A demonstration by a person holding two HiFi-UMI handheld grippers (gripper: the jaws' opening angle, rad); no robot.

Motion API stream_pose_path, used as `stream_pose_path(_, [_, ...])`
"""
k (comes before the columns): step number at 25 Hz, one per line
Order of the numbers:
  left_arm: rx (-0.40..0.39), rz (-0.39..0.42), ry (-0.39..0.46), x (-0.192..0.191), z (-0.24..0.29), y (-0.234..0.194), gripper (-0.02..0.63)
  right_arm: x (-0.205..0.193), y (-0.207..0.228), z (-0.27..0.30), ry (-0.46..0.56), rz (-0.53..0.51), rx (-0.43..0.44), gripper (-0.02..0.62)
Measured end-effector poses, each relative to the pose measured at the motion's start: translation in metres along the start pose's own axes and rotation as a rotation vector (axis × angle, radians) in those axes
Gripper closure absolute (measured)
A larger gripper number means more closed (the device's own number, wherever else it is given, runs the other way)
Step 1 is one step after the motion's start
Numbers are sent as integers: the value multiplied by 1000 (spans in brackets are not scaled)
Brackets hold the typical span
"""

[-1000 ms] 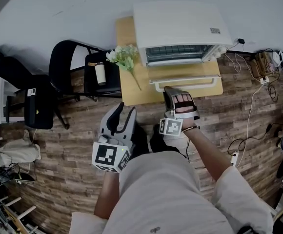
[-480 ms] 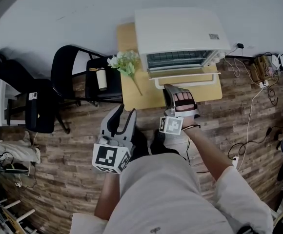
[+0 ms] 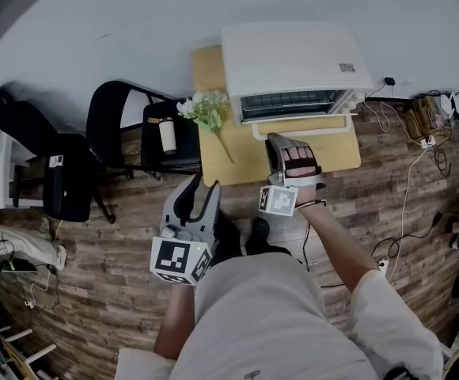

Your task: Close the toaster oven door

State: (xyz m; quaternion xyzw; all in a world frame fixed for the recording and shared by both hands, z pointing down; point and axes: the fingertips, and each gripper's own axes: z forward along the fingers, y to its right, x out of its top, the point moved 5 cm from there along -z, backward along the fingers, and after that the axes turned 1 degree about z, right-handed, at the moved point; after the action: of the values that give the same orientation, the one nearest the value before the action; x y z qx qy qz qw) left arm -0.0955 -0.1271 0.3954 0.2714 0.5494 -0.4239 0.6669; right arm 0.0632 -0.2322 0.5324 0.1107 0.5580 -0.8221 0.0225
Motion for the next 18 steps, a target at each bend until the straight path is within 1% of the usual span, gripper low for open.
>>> stream_pose_path(18, [1,3,7,5,0,-3,480,3,23,19,-6,-1,-38,508])
